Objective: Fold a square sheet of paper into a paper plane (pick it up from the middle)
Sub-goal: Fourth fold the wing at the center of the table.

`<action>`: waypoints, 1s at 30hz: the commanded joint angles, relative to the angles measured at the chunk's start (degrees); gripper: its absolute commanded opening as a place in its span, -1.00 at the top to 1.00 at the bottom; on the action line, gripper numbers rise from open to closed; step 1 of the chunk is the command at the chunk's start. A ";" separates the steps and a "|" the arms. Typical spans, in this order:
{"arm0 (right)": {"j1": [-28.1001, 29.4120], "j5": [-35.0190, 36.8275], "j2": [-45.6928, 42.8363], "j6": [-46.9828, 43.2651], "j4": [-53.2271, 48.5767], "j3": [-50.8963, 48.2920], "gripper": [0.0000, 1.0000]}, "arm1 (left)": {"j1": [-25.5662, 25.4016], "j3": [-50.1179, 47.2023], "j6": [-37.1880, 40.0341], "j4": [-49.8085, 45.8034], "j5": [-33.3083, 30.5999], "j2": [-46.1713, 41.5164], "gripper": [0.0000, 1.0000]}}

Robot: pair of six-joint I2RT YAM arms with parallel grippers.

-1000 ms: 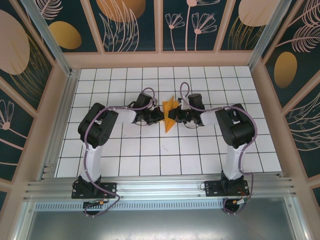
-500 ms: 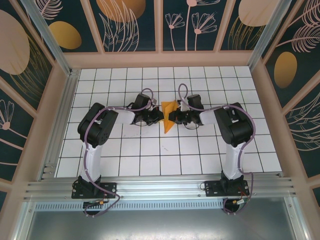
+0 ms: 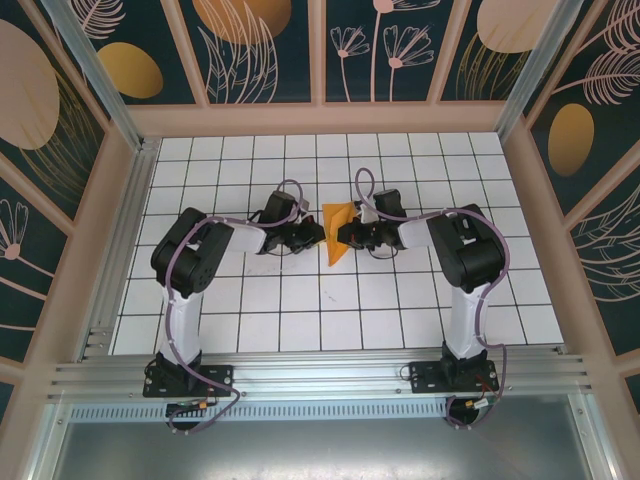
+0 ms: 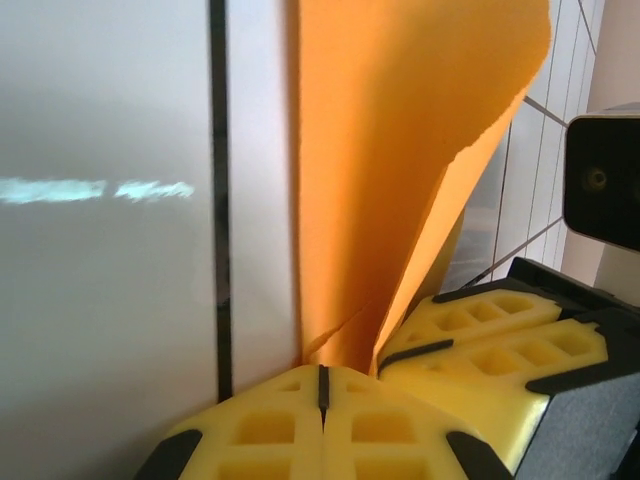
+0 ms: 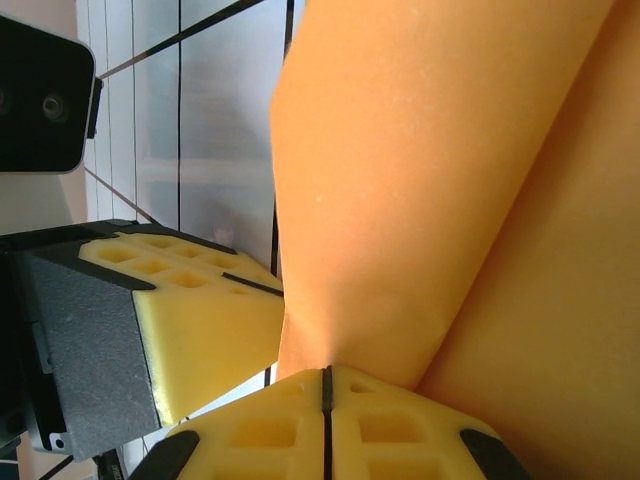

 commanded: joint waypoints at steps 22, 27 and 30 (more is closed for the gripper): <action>0.44 -0.08 0.86 -2.88 -0.76 1.20 0.79 | 1.00 7.62 6.03 -2.07 1.42 3.01 0.35; 0.38 -0.13 1.16 -2.79 -0.68 1.37 0.79 | 1.03 11.02 9.36 -7.04 -0.28 4.93 0.25; 0.44 -0.06 1.06 -2.72 -0.57 1.36 0.79 | 1.04 12.05 9.41 -6.75 1.32 6.21 0.23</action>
